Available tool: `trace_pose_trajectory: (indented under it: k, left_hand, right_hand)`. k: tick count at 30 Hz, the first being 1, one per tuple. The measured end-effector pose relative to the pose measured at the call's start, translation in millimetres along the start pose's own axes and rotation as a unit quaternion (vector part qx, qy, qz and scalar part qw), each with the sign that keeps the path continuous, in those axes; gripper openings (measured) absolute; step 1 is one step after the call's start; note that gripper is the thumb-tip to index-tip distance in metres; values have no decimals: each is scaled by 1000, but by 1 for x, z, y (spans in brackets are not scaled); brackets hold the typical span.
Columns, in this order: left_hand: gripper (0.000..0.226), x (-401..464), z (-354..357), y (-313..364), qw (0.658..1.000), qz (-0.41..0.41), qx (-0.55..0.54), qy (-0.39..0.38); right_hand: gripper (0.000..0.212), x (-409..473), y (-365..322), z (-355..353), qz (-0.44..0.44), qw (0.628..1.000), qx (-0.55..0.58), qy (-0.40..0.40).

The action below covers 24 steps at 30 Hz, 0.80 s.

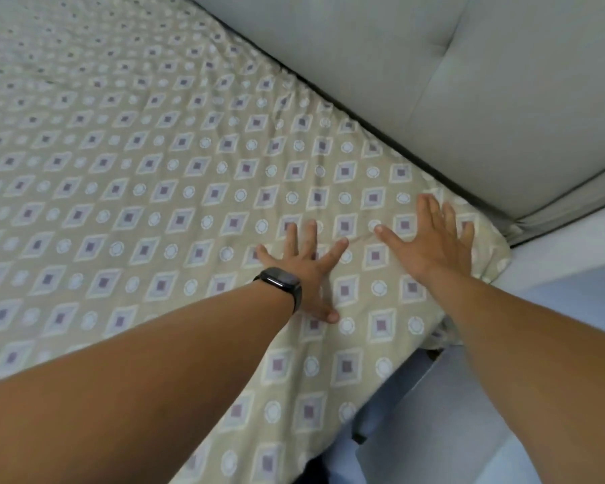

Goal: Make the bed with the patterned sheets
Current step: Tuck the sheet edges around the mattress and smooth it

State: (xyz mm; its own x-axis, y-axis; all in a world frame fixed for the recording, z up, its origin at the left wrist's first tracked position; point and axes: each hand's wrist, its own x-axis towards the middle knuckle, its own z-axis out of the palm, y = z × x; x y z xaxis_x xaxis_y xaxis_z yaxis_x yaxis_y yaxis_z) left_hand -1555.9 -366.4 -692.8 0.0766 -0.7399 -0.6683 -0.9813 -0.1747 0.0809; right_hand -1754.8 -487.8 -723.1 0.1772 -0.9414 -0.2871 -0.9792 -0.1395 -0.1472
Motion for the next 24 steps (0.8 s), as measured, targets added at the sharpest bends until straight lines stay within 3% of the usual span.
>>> trace_pose_trajectory:
  k: [3,7,13,16,19,22,24]
  left_hand:
    - [133,-2,0,-1,999,17,38,18]
    - [124,1,0,10,986,112,110,46]
    - [121,10,2,13,991,111,78,18]
    - [115,-4,6,15,992,106,62,10]
    - [94,-29,16,-9,990,134,36,39]
    - [85,-78,18,-67,994,98,-10,37]
    - [81,-115,20,-104,996,62,-43,38]
  right_hand:
    - [121,-2,-3,2,21,1000,-4,9]
    - [113,1,-2,10,42,998,6,52]
    - [96,21,12,15,123,983,10,139]
    - [103,30,17,4,165,984,-6,63]
    - [106,29,5,-16,250,967,-32,-39]
    - [81,-4,-50,-29,173,978,-84,-75]
    - [76,-43,-90,-21,86,986,-101,-104]
